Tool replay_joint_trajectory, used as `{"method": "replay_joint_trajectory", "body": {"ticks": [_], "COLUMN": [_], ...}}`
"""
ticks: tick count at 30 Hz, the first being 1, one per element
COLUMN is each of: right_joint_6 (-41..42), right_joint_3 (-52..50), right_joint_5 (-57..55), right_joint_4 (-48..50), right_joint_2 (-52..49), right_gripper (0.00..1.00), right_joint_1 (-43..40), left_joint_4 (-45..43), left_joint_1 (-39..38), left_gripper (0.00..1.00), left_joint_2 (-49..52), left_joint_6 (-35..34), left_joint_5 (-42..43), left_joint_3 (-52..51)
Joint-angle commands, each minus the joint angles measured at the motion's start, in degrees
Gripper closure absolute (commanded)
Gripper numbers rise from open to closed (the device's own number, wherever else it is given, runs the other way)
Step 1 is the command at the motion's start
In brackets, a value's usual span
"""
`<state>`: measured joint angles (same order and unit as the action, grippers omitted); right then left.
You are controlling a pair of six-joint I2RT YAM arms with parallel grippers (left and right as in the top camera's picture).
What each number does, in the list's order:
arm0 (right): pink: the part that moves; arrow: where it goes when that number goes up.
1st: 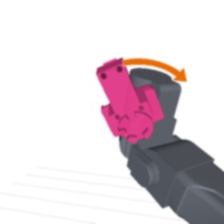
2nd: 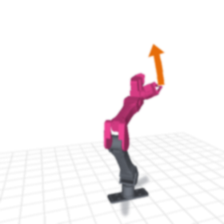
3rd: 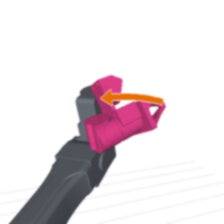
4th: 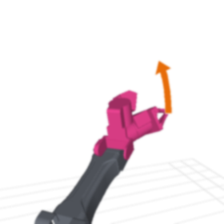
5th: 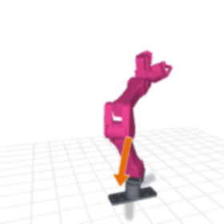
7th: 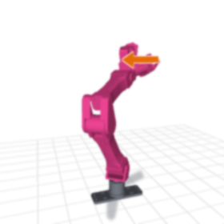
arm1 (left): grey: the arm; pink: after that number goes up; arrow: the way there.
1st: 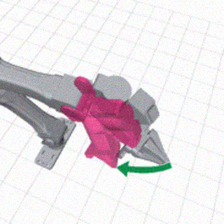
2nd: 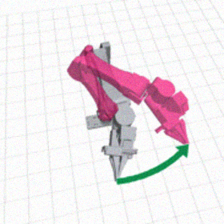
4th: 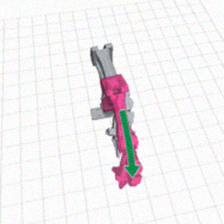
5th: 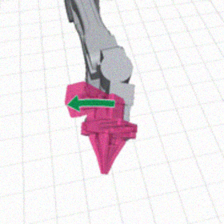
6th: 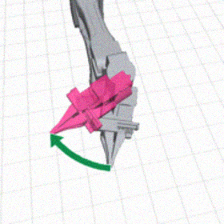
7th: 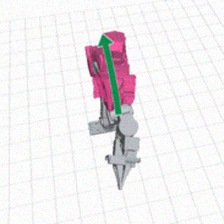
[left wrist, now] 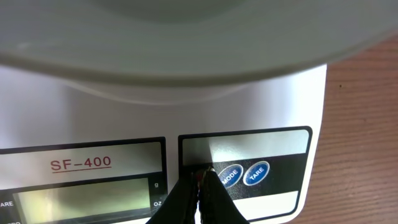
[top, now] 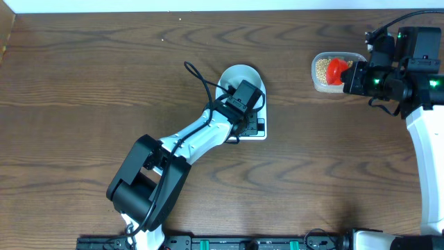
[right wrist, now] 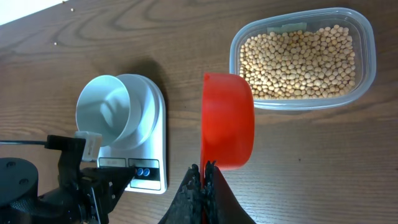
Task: Scoop item into bowl and weigh 50g on scale
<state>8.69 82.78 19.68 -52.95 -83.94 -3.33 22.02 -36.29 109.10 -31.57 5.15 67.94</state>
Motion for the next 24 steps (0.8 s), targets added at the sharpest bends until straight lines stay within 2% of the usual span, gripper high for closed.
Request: {"method": "replay_joint_trajectory", "body": {"ticks": [1, 24], "right_joint_6": [-0.6, -0.6], "right_joint_3": [0.8, 0.8], "right_joint_5": [-0.1, -0.1], "right_joint_4": [-0.2, -0.8], "right_joint_2": [0.7, 0.7], "right_gripper": [0.99, 0.99], "right_joint_1": [-0.2, -0.2], "left_joint_4": [-0.2, -0.3], "left_joint_1": [-0.2, -0.8], "left_gripper": [0.92, 0.93], "left_joint_2": [0.4, 2.2], "left_joint_6": [-0.5, -1.7], "left_joint_5": [-1.6, -0.8], "left_joint_3": [-0.3, -0.3]}}
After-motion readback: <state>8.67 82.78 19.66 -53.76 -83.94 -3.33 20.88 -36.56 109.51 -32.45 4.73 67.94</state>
